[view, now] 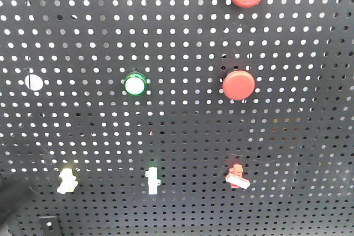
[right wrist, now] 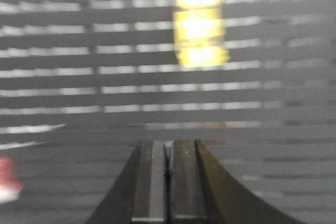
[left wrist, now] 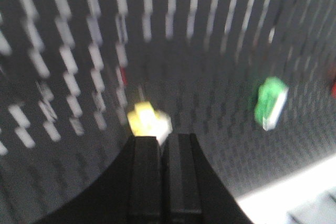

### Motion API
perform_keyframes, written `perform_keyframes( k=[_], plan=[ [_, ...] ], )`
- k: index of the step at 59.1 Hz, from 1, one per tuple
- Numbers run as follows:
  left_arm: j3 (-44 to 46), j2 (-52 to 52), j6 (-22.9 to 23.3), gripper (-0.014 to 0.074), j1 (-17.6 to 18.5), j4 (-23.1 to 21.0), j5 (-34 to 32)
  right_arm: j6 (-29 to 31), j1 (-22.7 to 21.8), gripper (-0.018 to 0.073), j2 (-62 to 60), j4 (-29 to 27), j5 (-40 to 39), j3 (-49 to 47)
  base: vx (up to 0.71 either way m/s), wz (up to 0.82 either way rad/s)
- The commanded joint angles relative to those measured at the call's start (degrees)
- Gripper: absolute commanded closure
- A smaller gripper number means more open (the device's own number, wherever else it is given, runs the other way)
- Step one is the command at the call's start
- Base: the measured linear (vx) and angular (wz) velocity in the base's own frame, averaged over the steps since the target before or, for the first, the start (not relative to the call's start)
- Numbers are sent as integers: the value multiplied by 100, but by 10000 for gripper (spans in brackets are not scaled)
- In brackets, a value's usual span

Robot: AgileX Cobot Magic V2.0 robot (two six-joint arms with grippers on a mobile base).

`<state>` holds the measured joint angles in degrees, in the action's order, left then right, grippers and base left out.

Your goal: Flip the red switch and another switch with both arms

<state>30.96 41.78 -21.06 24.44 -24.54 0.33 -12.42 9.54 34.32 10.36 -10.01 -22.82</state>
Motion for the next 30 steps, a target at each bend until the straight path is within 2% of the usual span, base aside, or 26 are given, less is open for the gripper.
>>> perform_keyframes(
  k=[1, 5, 15, 21, 30],
  plan=[
    [173, -39, -101, 594, 31, -56, -541, -353, 584, 566, 205, 559, -605, -189, 0, 0],
    [173, -14, -95, 594, 31, -61, -547, -353, 978, 566, 473, 721, -854, -189, 0, 0],
    [173, -8, -95, 594, 31, -61, -616, -339, 1650, 566, 1321, 567, -1413, -399, 0, 0],
    [173, -8, -95, 594, 31, -61, -691, -316, 1835, 566, 1898, 573, -1554, -767, 0, 0],
    [173, -8, -95, 594, 31, -61, -816, -344, 1844, 566, 2638, 573, -1725, -1270, 0, 0]
  ],
)
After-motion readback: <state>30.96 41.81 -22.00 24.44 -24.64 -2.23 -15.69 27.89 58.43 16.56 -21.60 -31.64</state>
